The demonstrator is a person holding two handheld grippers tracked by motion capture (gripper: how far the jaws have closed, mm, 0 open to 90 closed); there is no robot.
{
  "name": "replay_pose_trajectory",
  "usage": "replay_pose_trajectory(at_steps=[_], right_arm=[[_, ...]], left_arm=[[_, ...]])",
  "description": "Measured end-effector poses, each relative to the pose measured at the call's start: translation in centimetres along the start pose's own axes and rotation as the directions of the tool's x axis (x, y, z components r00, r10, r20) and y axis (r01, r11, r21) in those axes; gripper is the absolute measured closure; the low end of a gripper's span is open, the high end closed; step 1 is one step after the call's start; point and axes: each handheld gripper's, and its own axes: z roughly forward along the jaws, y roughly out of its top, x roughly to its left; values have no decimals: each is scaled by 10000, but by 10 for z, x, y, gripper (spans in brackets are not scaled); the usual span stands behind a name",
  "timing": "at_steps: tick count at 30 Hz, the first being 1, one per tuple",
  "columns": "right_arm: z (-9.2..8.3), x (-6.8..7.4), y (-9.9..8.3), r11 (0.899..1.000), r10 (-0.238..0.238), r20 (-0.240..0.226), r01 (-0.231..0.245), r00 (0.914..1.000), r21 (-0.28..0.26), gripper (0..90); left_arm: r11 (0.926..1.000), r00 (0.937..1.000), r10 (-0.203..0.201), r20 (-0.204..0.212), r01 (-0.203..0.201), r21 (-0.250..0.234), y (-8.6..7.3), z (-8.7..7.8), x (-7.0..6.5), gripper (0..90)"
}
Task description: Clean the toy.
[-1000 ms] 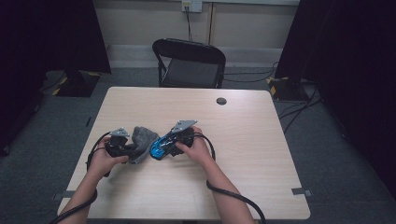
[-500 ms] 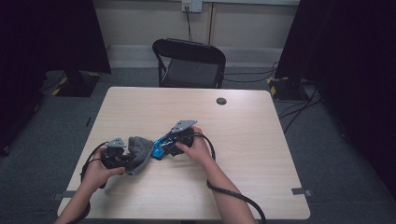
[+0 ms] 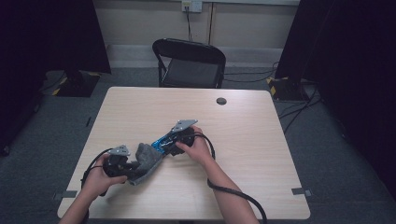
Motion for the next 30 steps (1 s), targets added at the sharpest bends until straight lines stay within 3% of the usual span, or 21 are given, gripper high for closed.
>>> replay_pose_trajectory(at_steps=[8,16,23,27,30], right_arm=[[-2,1,0,10000,76,238,-76,9997,-39,97],[-11,-2,5,9980,538,810,-562,9953,275,147],[-37,-9,5,9986,518,915,-527,9945,73,151],[-62,-12,4,9992,400,900,-404,9951,24,172],[-81,-14,-2,9980,587,988,-562,9934,-285,171]], left_arm=[[9982,9981,569,236,-564,-217,13,-2,-13,670],[9953,9974,719,93,-711,-662,22,-8,-17,668],[9918,9952,973,119,-960,-841,33,-5,-22,664],[9880,9928,1182,204,-1156,-1028,43,1,-28,663],[9848,9899,1396,250,-1362,-1081,52,8,-32,663]])
